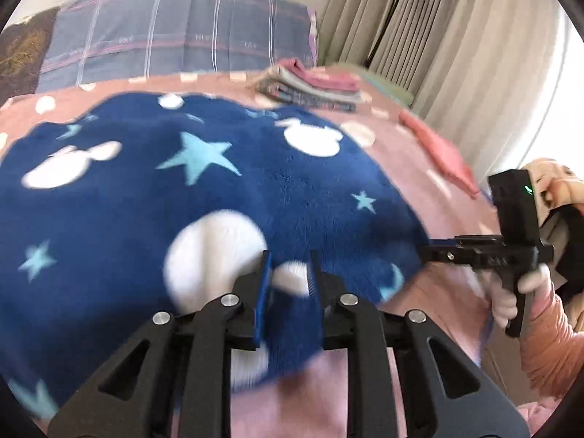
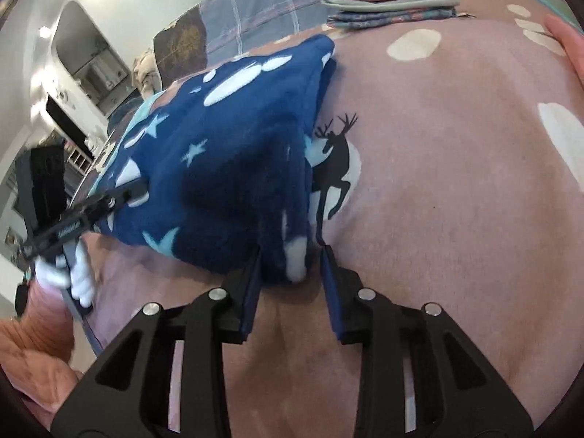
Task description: Fold small clothes
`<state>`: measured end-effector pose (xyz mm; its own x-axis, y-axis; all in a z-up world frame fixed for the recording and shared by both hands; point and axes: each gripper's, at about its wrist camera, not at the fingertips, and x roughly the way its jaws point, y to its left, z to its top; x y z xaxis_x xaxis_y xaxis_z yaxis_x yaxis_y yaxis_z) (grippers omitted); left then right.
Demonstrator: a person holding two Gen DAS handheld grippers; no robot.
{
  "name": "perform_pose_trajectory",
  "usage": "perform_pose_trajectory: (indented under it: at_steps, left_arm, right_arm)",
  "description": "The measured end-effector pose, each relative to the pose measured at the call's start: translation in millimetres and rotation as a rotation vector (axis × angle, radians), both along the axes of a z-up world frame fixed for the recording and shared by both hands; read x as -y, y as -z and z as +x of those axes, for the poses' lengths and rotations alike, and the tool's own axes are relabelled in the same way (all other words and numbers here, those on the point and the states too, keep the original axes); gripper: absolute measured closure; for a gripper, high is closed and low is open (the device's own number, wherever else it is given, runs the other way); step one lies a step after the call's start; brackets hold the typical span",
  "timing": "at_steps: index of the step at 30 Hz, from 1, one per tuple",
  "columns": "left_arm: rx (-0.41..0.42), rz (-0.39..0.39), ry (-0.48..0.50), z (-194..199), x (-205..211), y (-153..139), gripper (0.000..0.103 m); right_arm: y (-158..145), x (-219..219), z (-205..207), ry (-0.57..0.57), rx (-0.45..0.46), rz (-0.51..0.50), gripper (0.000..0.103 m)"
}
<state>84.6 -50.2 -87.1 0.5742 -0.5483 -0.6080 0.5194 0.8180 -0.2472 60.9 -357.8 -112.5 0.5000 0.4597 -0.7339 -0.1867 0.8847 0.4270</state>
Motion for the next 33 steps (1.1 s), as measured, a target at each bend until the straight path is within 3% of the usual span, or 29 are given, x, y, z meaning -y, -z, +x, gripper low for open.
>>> perform_pose_trajectory:
  at_steps: [2,6,10,15,20,26,33]
  left_arm:
    - [0.075,-0.004,-0.013,-21,-14,-12,0.066]
    - [0.142,-0.027,-0.124,-41,-71,-25,0.062]
    - [0.130,-0.069,-0.301,-51,-146,-23,0.062]
    - [0.091,-0.132,-0.408,-68,-211,-10,0.063]
    - [0.046,-0.232,-0.376,-60,-235,2,0.062]
    - [-0.004,-0.250,-0.291,-26,-231,14,0.060]
    - [-0.020,-0.317,-0.187,-9,-230,19,0.060]
  right_arm:
    - [-30,-6,-8,0.028,0.089,-0.061,0.070]
    - [-76,-39,-15,-0.001,0.231,-0.121,0.065]
    - [-92,-92,0,-0.089,0.256,-0.128,0.062]
    - [-94,-171,33,-0.193,0.245,-0.162,0.062]
    - [-101,-264,73,-0.305,0.232,-0.181,0.060]
    - [-96,-351,127,-0.361,0.162,-0.241,0.054]
    - [-79,-440,190,-0.370,0.146,-0.403,0.054]
